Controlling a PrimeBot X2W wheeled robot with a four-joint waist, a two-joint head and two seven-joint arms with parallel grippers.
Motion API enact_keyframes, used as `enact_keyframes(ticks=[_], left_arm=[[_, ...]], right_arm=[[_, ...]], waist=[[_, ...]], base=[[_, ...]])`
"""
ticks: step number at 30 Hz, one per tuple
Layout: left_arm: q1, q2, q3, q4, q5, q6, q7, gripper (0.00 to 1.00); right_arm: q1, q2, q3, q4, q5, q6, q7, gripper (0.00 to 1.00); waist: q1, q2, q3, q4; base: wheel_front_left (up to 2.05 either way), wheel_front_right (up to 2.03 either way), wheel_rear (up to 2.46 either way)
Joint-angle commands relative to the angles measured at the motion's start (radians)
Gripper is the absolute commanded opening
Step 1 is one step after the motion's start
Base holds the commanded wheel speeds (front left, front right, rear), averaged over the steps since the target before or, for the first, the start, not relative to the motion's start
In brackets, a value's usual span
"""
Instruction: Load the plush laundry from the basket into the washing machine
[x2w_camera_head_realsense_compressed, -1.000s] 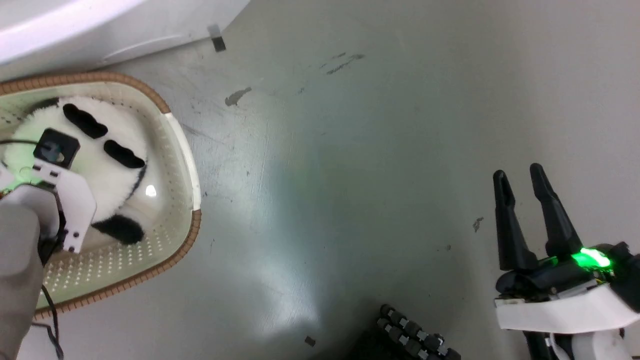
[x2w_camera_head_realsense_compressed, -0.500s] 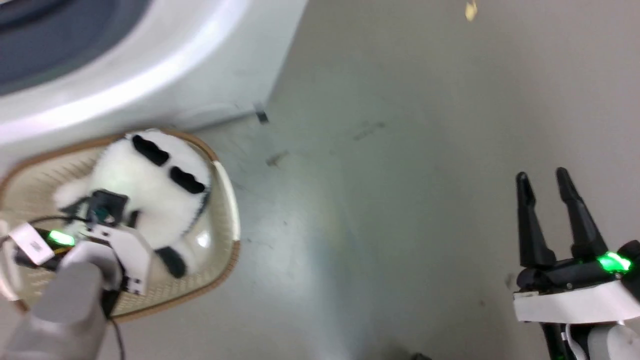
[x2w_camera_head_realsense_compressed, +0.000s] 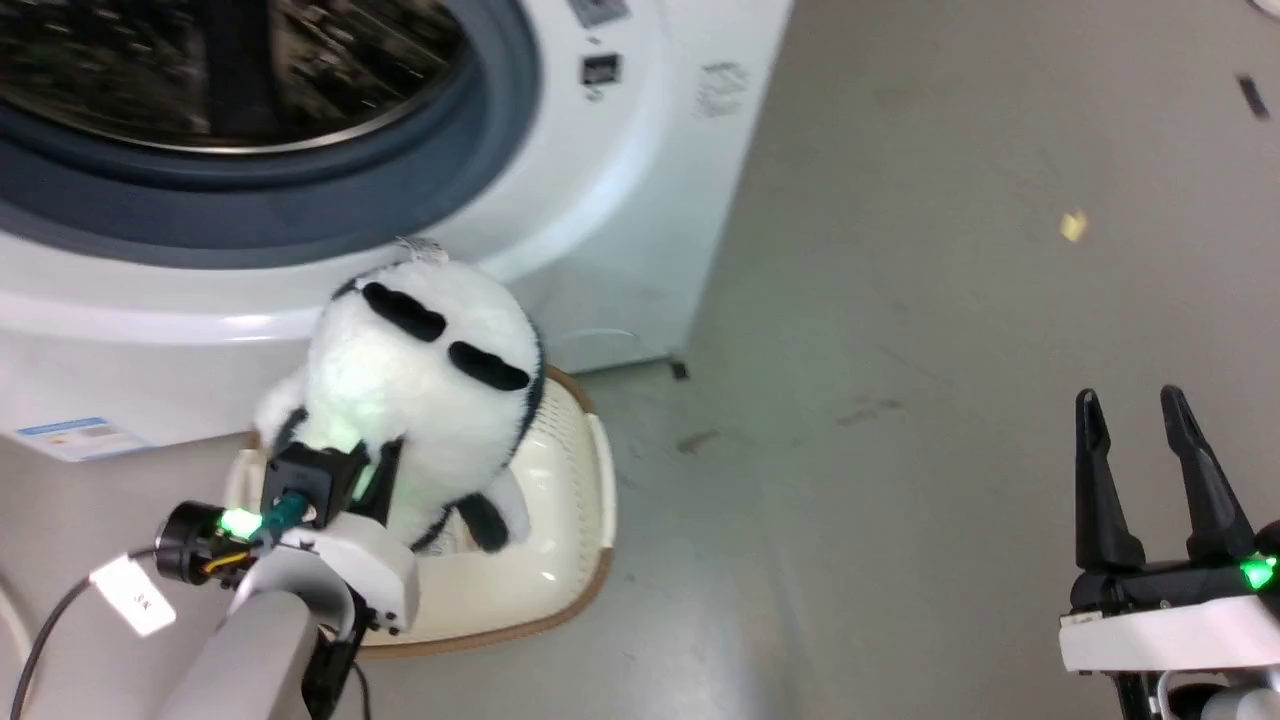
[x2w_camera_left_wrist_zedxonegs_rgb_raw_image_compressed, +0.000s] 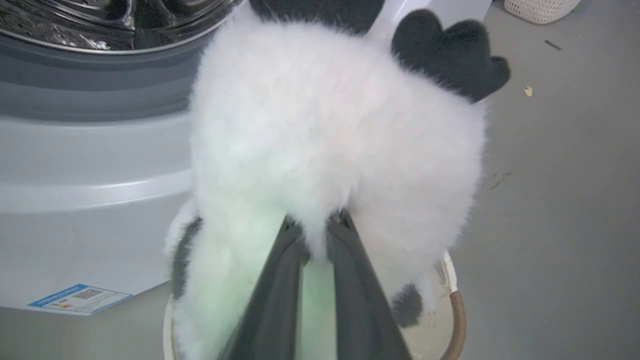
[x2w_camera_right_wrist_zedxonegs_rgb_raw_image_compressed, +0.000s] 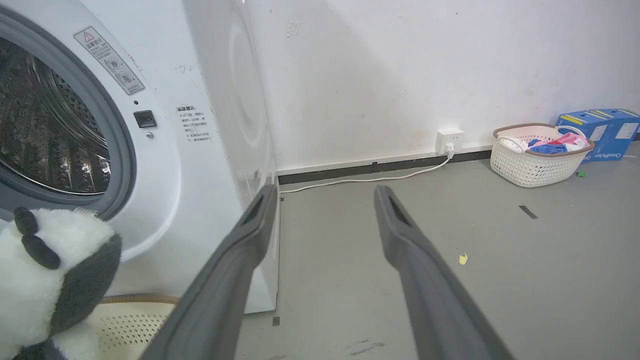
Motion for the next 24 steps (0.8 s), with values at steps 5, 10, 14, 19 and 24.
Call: enact_keyframes(ticks=[5,10,14,19,24], left_arm=[[0.084,-0.011,0.085,-0.221,0.047,0.034,-0.006,0.00],[0.156,-0.020,0.193,-0.420,0.085,0.051,-0.007,0.00],[0.160,-0.028,0.251,-0.514,0.096,0.033,-0.007,0.00],[0.086,-0.008,0.293,-0.533,0.096,-0.004,-0.007,0.00],[-0.058,0.041,0.328,-0.520,0.072,-0.035,0.034,0.00]], right_arm=[[0.012,0.000,-0.005,0.008,-0.017,-0.001,-0.004,1.00],[0.007,0.000,-0.001,0.000,-0.016,-0.001,-0.004,1.00],[-0.003,0.000,-0.003,-0.011,-0.015,-0.001,-0.004,1.00],[-0.023,0.000,0.020,-0.019,-0.012,-0.001,-0.004,1.00],[-0.041,0.000,0.032,-0.033,0.010,-0.001,-0.004,1.00]], waist=[[0.0002,0.0000,-0.077,0.076],[0.0002,0.0000,-0.074,0.076],[0.0002,0.0000,-0.037,0.072],[0.0002,0.0000,0.026,0.041],[0.0002,0.0000,0.116,-0.007]], base=[[0.00,0.00,0.00],[0.00,0.00,0.00],[0.00,0.00,0.00],[0.00,0.00,0.00],[0.00,0.00,0.00]])
